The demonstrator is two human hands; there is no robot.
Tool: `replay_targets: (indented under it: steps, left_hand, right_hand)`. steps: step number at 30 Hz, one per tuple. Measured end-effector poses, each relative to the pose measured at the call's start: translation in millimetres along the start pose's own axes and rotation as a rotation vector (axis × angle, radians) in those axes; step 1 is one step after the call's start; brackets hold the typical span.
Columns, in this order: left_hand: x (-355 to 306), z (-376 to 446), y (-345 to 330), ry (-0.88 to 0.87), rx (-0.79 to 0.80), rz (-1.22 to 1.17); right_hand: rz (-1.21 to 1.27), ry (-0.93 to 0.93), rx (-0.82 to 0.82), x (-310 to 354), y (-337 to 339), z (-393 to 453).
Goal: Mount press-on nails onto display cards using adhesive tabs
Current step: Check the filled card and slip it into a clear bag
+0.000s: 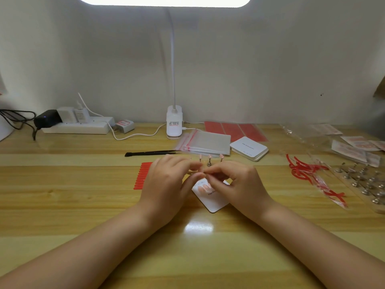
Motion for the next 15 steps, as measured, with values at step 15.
replay_targets:
  steps: [15]
  left_hand:
    - [6.7,1.7,-2.5,0.055,0.010,-0.084]
  right_hand:
    - [0.048,0.024,0.031,4.0,-1.5,0.2]
Point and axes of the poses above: each hand's wrist, its own z-axis towards the middle knuckle, its own y-axis out of the back of the hand, x = y × z, the point moved 5 cm from there along z, towards the middle knuckle, and after that the axes turned 3 degrees about -x, right-handed, at the moved point
